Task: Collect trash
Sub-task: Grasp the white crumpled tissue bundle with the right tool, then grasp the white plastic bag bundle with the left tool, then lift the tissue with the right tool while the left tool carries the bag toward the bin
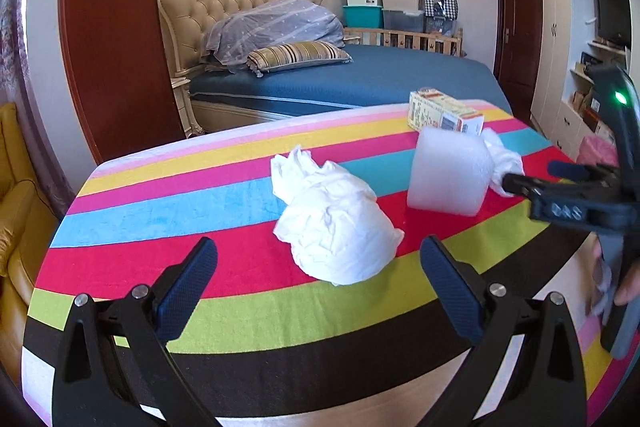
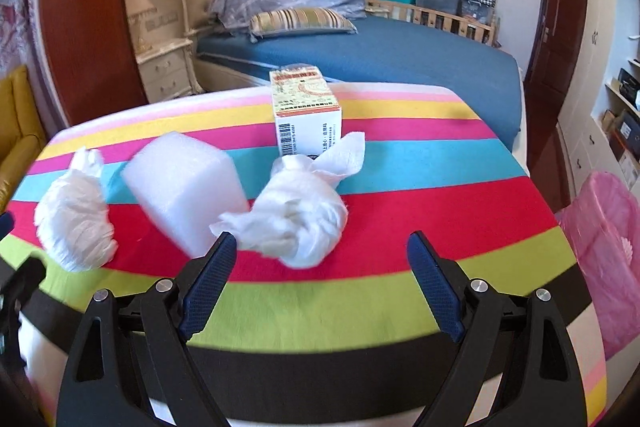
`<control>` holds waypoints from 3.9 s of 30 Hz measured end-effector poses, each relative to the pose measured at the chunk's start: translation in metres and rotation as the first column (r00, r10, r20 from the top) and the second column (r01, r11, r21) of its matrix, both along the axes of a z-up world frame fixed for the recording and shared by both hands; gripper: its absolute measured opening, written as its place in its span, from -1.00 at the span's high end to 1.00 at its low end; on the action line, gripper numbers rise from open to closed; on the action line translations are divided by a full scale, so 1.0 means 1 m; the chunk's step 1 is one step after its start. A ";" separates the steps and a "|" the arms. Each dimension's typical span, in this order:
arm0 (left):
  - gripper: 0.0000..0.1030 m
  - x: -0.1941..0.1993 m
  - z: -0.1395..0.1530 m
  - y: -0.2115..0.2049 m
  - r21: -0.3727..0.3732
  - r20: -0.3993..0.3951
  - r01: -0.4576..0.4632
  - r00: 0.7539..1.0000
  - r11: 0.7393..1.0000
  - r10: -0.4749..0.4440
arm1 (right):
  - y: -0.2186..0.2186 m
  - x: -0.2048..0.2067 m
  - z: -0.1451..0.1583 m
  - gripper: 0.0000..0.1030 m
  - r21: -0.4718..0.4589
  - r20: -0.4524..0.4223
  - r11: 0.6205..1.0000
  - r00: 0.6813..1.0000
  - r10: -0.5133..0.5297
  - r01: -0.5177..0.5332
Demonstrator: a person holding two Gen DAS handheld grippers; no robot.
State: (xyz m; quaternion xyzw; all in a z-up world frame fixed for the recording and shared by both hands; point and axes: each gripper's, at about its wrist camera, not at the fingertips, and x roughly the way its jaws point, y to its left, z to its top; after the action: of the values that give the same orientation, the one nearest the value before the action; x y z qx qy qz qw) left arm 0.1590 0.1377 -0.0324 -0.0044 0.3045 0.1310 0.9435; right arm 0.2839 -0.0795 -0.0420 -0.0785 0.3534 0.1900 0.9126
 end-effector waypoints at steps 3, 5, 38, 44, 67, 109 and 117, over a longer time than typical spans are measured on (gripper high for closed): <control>-0.91 0.001 0.000 -0.003 0.008 0.000 0.001 1.000 1.000 -0.001 | 0.002 0.013 -0.002 -0.58 0.004 -0.019 1.000 1.000 -0.024 0.024; -0.91 0.002 -0.001 -0.003 0.000 -0.002 0.005 1.000 1.000 -0.005 | 0.004 0.019 -0.004 -0.49 0.003 -0.039 1.000 0.999 -0.023 0.023; -0.91 0.009 -0.006 0.006 -0.121 -0.031 -0.015 0.999 0.993 0.011 | -0.069 -0.064 0.007 0.28 0.055 0.076 0.997 0.995 -0.060 0.056; -0.91 0.032 -0.011 0.003 -0.115 -0.091 -0.060 0.995 0.992 0.050 | -0.072 -0.067 0.008 0.28 0.079 0.087 0.995 0.994 -0.061 0.054; 0.10 0.005 -0.005 0.001 -0.127 -0.013 -0.049 0.999 0.991 0.048 | -0.070 -0.066 0.005 0.28 0.082 0.075 0.996 0.996 -0.045 0.039; 0.10 -0.013 0.007 -0.087 -0.063 -0.009 0.183 0.983 0.981 -0.184 | -0.094 -0.115 0.019 0.27 0.123 0.121 0.987 0.989 0.087 -0.102; 0.10 -0.011 0.002 -0.115 -0.049 -0.023 0.262 0.964 0.964 -0.263 | -0.110 -0.123 0.018 0.27 0.123 0.122 0.987 0.989 0.086 -0.101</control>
State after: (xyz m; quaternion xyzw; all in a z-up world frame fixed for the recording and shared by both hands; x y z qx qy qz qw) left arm 0.1483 0.0231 -0.0307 0.0164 0.3192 -0.0020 0.9475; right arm 0.1613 -0.1895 -0.0244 -0.0467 0.2827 0.2503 0.9248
